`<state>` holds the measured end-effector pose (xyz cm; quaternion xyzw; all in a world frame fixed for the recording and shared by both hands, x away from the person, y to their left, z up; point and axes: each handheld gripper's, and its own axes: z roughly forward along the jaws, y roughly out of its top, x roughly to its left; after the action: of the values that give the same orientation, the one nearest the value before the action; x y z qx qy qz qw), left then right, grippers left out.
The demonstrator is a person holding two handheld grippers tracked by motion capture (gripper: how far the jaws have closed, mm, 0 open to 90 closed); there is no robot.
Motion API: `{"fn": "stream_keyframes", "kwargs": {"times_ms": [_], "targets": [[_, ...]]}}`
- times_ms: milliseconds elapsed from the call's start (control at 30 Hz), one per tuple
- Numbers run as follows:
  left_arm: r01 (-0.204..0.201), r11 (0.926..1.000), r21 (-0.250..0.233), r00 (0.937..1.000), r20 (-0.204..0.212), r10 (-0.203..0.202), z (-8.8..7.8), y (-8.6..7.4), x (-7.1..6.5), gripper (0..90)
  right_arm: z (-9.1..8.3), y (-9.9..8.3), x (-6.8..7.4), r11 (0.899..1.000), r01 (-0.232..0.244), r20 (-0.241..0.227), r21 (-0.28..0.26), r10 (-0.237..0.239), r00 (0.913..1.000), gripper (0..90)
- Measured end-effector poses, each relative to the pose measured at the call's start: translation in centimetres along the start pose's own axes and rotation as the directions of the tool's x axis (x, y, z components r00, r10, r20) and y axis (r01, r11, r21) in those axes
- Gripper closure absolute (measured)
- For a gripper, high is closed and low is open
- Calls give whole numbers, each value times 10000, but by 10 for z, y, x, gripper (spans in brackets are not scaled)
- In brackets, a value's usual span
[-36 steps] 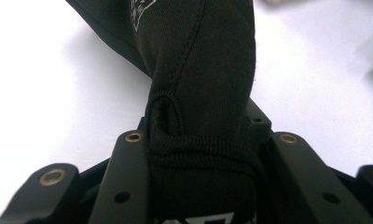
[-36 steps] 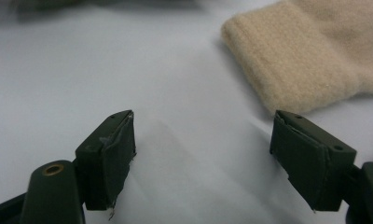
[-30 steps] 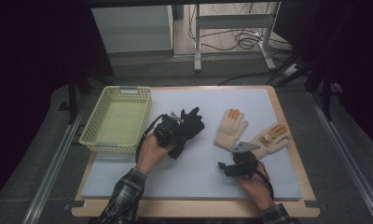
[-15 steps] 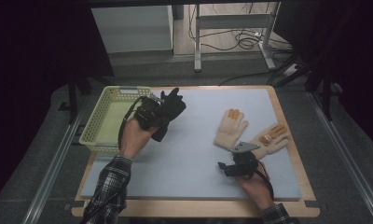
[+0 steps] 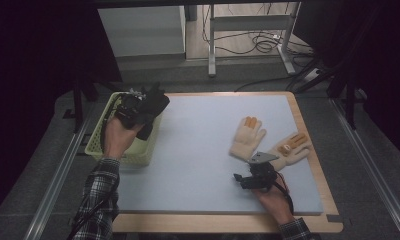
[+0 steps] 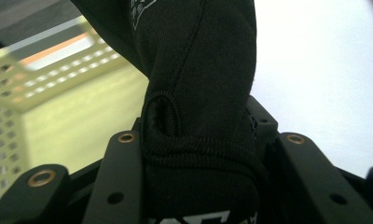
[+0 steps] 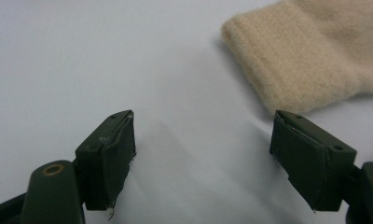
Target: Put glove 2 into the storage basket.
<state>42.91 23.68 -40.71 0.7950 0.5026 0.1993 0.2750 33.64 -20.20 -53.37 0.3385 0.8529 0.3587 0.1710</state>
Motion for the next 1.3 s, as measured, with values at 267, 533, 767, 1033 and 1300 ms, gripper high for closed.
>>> {"fn": "stream_keyframes", "kwargs": {"times_ms": [267,533,767,1033,1300], "targets": [[759,9969,230,9959,-509,-747,8,-21,42,590,0,0,0,10000,2,-1,-4,-2,10000,221],[1229,9894,771,9899,-808,-1167,27,-40,69,583,0,0,0,10000,-1,-1,-9,1,10000,221],[1404,9802,1398,9868,-1011,-1269,43,-53,87,577,0,0,0,10000,-5,-1,-9,5,10000,221],[1402,9672,2118,9854,-1255,-1154,61,-60,92,555,0,0,0,10000,-4,-5,-8,4,10000,221],[1483,9434,2965,9797,-1743,-993,79,-62,94,441,0,0,0,10000,-5,-4,-13,5,10000,221]]}}
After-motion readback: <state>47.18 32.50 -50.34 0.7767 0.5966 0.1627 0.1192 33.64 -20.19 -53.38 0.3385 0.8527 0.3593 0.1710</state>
